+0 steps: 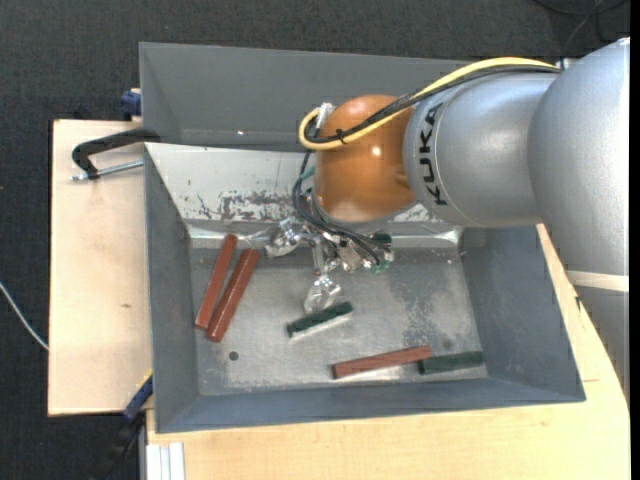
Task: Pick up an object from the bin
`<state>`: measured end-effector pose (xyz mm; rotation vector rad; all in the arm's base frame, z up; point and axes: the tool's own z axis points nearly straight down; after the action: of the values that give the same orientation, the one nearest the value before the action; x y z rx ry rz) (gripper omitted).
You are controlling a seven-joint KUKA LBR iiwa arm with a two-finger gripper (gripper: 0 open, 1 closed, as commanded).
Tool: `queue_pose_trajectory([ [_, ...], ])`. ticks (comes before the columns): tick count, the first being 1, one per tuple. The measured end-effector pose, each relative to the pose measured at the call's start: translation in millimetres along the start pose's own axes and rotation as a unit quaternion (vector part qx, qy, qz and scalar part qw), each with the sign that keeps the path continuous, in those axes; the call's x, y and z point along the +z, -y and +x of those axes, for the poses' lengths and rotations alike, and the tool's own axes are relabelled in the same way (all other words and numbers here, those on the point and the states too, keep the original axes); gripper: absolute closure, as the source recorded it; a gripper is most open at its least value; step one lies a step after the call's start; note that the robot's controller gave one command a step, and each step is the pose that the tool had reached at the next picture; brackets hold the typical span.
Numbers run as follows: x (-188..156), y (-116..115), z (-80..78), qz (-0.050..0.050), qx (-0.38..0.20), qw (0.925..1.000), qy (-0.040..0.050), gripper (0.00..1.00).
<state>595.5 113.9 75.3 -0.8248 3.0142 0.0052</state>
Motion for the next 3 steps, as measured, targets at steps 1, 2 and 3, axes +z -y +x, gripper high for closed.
queue_pose_trajectory([
  [1,-31,8,18.7,-0.003,-0.029,0.9996,-0.0082,0.00],
  [2,-57,24,35.8,0.001,-0.112,0.9937,-0.0036,0.00],
  [3,-2,-6,91.0,0.000,-0.143,0.9897,-0.0102,1.00],
])
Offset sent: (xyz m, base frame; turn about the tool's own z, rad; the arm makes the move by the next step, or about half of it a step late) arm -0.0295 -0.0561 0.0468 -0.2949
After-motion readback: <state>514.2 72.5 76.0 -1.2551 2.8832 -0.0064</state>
